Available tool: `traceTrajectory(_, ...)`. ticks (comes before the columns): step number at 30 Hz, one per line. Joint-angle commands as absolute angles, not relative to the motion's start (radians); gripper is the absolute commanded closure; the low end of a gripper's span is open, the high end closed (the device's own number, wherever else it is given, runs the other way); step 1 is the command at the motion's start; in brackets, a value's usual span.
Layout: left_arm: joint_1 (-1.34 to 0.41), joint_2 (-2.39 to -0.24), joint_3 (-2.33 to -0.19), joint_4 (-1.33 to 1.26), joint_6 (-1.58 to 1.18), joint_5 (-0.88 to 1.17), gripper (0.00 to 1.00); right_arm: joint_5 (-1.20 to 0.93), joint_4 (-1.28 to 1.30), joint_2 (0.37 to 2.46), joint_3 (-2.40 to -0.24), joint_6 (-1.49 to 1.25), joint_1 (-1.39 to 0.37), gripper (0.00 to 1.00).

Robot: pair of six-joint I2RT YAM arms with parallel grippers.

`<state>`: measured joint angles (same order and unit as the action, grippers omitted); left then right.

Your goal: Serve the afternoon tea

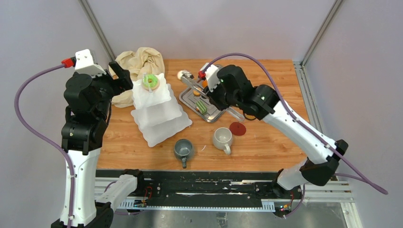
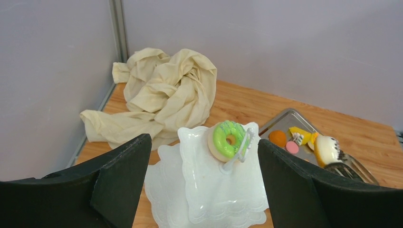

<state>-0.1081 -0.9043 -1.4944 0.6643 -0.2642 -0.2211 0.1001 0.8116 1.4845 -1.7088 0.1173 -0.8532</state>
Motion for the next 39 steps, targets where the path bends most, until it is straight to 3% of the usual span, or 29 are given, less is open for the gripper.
traceTrajectory(1, -0.114, -0.894, -1.531, 0.672, -0.249, -0.276, 0.13, 0.128, 0.694, 1.442, -1.748, 0.233, -0.962, 0.99)
traceTrajectory(17, -0.114, -0.893, -1.539, 0.678, -0.245, -0.279, 0.13, 0.124, 0.676, 1.585, -1.839, 0.363, -1.115, 0.99)
traceTrajectory(30, -0.114, -0.888, -1.521, 0.671, -0.247, -0.273, 0.13, 0.27, 0.702, 1.647, -1.847, 0.419, -1.16, 0.97)
traceTrajectory(32, -0.114, -0.887, -1.519, 0.671, -0.247, -0.273, 0.13, 0.276, 0.709, 1.659, -1.853, 0.425, -1.167, 0.91)
traceTrajectory(36, -0.114, -0.886, -1.517, 0.672, -0.247, -0.273, 0.13, 0.275, 0.707, 1.666, -1.862, 0.423, -1.176, 0.67)
traceTrajectory(39, -0.114, -0.884, -1.518, 0.672, -0.247, -0.273, 0.13, 0.273, 0.696, 1.657, -1.857, 0.419, -1.178, 0.58)
